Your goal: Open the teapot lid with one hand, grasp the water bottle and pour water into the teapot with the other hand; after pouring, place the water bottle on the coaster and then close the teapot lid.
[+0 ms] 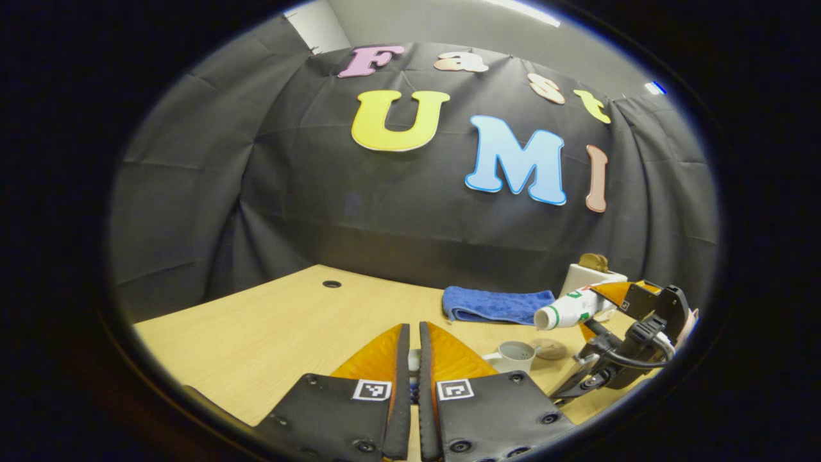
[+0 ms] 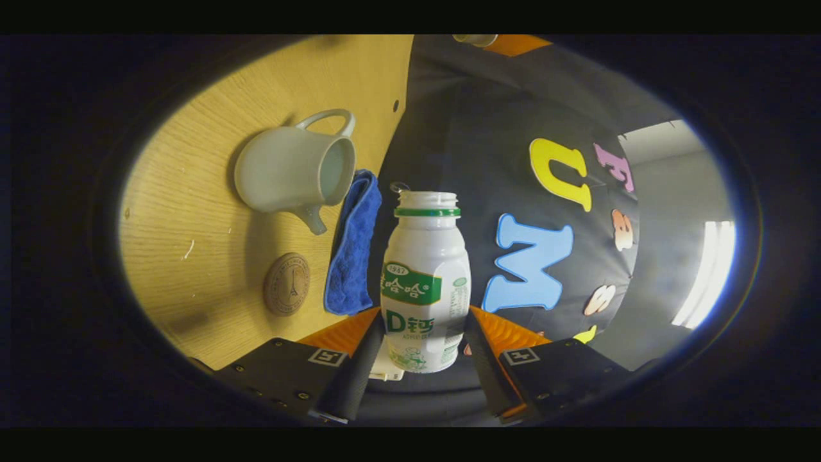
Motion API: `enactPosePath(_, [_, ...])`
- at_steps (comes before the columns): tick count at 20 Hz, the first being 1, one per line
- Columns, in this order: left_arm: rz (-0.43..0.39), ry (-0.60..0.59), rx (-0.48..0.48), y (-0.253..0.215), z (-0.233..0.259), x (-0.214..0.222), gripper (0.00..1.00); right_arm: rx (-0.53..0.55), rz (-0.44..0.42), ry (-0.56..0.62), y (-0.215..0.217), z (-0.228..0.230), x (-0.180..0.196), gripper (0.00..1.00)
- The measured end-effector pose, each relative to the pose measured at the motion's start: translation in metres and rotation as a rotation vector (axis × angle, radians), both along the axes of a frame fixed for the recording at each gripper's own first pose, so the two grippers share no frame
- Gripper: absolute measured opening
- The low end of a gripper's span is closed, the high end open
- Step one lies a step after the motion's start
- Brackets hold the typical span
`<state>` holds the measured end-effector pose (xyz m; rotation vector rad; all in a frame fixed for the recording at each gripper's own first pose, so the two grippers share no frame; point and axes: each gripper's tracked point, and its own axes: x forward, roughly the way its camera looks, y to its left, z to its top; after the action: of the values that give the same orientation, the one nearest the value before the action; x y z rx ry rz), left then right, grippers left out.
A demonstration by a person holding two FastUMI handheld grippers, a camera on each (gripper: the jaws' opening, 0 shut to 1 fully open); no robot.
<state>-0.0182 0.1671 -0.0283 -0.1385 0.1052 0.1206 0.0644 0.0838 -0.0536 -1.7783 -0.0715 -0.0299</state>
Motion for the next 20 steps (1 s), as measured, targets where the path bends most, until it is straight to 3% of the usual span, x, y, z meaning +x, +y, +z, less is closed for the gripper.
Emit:
enactPosePath(11, [-0.004, 0.004, -0.003, 0.0002, -0.001, -0.0003, 0.16, -0.039, 0.015, -0.016, 0.0025, 0.0002, 0.0005, 0.73])
enactPosePath(15, [-0.002, 0.004, -0.002, 0.0007, -0.0009, -0.0001, 0.16, -0.057, 0.023, -0.028, 0.0044, 0.0023, 0.0008, 0.73])
enactPosePath(16, [-0.002, 0.004, -0.003, 0.0007, 0.0002, -0.0007, 0.12, -0.061, 0.024, -0.031, 0.0042, 0.0026, 0.0006, 0.73])
enactPosePath(20, [-0.005, 0.007, -0.004, 0.0005, -0.0013, -0.0002, 0.16, -0.078, 0.03, -0.042, 0.0037, 0.0034, 0.0017, 0.73])
